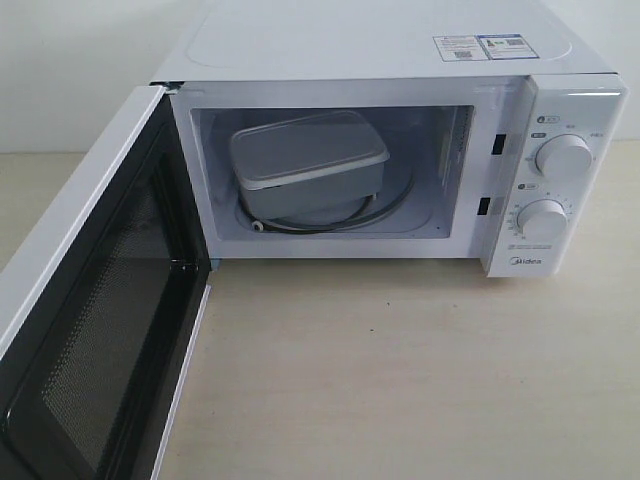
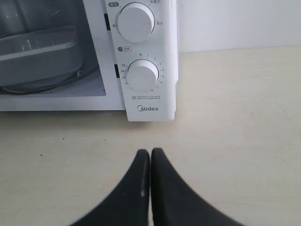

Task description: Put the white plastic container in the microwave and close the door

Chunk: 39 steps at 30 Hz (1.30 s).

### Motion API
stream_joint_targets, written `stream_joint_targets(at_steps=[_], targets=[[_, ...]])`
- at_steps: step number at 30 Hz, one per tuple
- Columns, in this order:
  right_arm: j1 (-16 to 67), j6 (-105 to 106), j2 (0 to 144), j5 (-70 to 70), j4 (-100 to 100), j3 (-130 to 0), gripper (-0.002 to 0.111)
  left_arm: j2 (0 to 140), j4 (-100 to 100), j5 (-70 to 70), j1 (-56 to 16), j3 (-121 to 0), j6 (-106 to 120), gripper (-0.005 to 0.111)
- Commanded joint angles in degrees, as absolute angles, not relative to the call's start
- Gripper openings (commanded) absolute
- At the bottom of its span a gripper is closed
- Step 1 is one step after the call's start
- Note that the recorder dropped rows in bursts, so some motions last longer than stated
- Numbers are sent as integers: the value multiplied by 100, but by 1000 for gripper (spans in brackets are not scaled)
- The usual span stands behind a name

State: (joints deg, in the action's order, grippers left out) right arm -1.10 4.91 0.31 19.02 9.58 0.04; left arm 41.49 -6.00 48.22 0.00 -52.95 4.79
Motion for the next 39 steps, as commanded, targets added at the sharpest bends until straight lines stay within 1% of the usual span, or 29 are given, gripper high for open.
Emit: stream_joint_targets(at_steps=[1, 4, 7, 9, 14, 22, 27, 30, 34, 36, 39], targets=[[-131, 503, 0, 1846, 961, 0, 0, 5233, -803, 6625, 10, -5737, 620, 4], [-131, 503, 0, 1846, 961, 0, 0, 5772, -1829, 6775, 10, -5737, 1241, 4], [-131, 503, 0, 1846, 961, 0, 0, 6227, -3266, 6933, -25, -5737, 2436, 4], [-131, 503, 0, 1846, 961, 0, 0, 6497, -3783, 6950, -209, -5737, 2834, 4], [-131, 503, 0, 1846, 961, 0, 0, 7083, -3618, 6492, -874, -5737, 2739, 4], [-131, 503, 0, 1846, 961, 0, 0, 7540, -3685, 5370, -1830, -5737, 2768, 4], [-131, 503, 0, 1846, 961, 0, 0, 7866, -4750, 4605, -2313, -5737, 3961, 4], [-131, 503, 0, 1846, 961, 0, 0, 8093, -5325, 4345, -2475, -5737, 4432, 4], [-131, 503, 0, 1846, 961, 0, 0, 8123, -5253, 4385, -2473, -5737, 4451, 4], [-131, 503, 0, 1846, 961, 0, 0, 8018, -5249, 4053, -2473, -5737, 4451, 4], [-131, 569, 0, 1839, 857, 0, 0, 7935, -5158, 3145, -2473, -5737, 4462, 4]])
